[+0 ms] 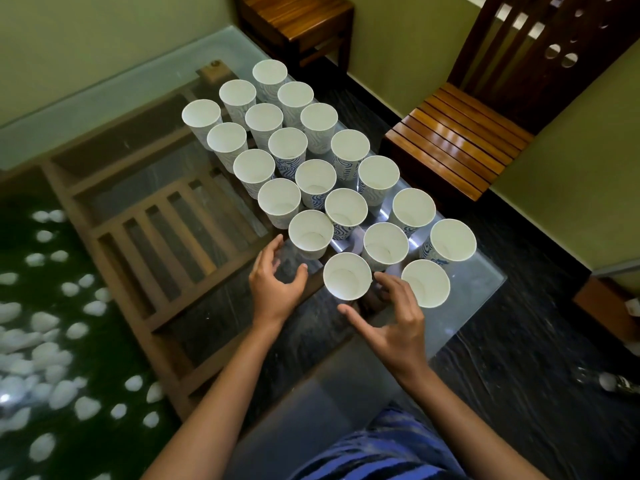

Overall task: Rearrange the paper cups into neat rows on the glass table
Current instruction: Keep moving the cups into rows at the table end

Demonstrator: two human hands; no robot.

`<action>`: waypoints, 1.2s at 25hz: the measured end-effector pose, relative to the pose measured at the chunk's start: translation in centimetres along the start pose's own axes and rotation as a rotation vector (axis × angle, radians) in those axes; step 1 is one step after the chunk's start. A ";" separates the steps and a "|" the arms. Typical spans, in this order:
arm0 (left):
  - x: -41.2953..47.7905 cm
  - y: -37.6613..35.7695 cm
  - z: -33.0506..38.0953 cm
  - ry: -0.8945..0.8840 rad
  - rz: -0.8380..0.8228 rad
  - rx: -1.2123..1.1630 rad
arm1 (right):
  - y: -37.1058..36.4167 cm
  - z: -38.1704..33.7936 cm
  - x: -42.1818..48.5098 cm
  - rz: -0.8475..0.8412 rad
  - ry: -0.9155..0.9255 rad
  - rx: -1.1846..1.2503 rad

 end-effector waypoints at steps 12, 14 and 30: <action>1.4 -2.2 4.9 -0.108 -0.033 0.348 | -6.3 1.8 13.9 -0.603 0.172 -0.166; 1.4 -2.2 4.9 -0.090 -0.022 0.353 | -7.2 2.6 14.4 -0.684 0.189 -0.194; 0.5 -1.6 4.5 -0.046 0.003 0.306 | -6.6 3.5 15.4 -0.788 0.261 -0.251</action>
Point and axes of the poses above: each hand's wrist, its own x-axis towards the middle knuckle, its own y-axis out of the back of the hand, z = x × y, the point moved 7 cm from there along x, towards the middle knuckle, and after that the axes turned 14 degrees about y, right-handed, at the moved point
